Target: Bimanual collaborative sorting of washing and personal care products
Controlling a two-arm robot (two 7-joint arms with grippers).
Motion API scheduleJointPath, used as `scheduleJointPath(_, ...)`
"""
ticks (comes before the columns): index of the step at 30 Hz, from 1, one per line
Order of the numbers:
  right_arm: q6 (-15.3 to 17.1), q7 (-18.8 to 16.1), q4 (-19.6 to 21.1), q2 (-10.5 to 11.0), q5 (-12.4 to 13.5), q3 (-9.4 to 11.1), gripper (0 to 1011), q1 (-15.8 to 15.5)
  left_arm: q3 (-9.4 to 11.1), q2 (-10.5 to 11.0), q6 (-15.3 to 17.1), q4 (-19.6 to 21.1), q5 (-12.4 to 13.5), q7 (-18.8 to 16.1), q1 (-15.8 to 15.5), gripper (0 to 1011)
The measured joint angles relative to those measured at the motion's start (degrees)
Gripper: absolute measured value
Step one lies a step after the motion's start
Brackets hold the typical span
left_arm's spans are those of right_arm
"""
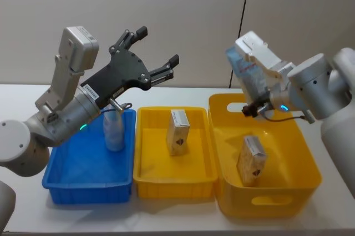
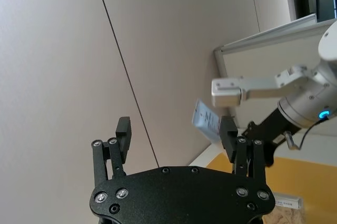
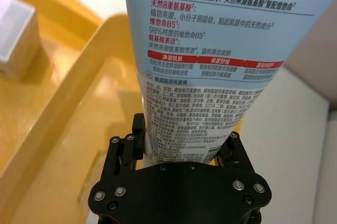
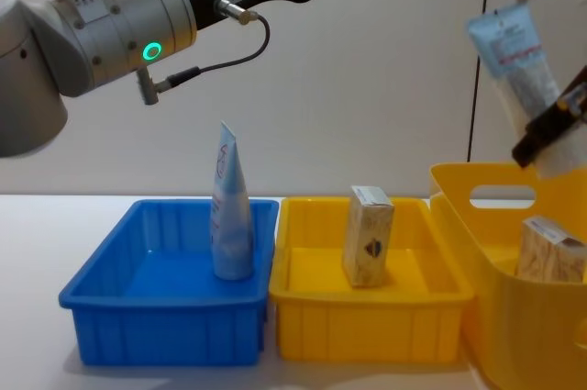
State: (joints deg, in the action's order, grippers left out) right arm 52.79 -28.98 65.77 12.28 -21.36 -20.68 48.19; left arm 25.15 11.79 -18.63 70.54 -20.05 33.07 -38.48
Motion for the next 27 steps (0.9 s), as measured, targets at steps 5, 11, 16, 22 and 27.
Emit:
scheduleJointPath(5,1.7,-1.7,-2.8,-0.3,-0.5,-1.5,605,0.8,0.0,0.0,0.0,0.0,0.0,0.0,0.0,1001)
scheduleJointPath(11,3.0,-2.9,-5.5,-0.9,-1.1,-2.8,594,1.6,0.0,0.0,0.0,0.0,0.0,0.0,0.0,1002)
scheduleJointPath(16,3.7,-3.5,-7.1,-1.2,-1.5,-3.5,594,2.1,0.0,0.0,0.0,0.0,0.0,0.0,0.0,1001)
scheduleJointPath(22,4.2,-3.9,-8.2,-1.5,-1.7,-3.9,582,2.3,0.0,0.0,0.0,0.0,0.0,0.0,0.0,1001)
scheduleJointPath(27,4.8,-4.3,-8.9,-1.6,-1.8,-4.2,582,2.4,0.0,0.0,0.0,0.0,0.0,0.0,0.0,1001)
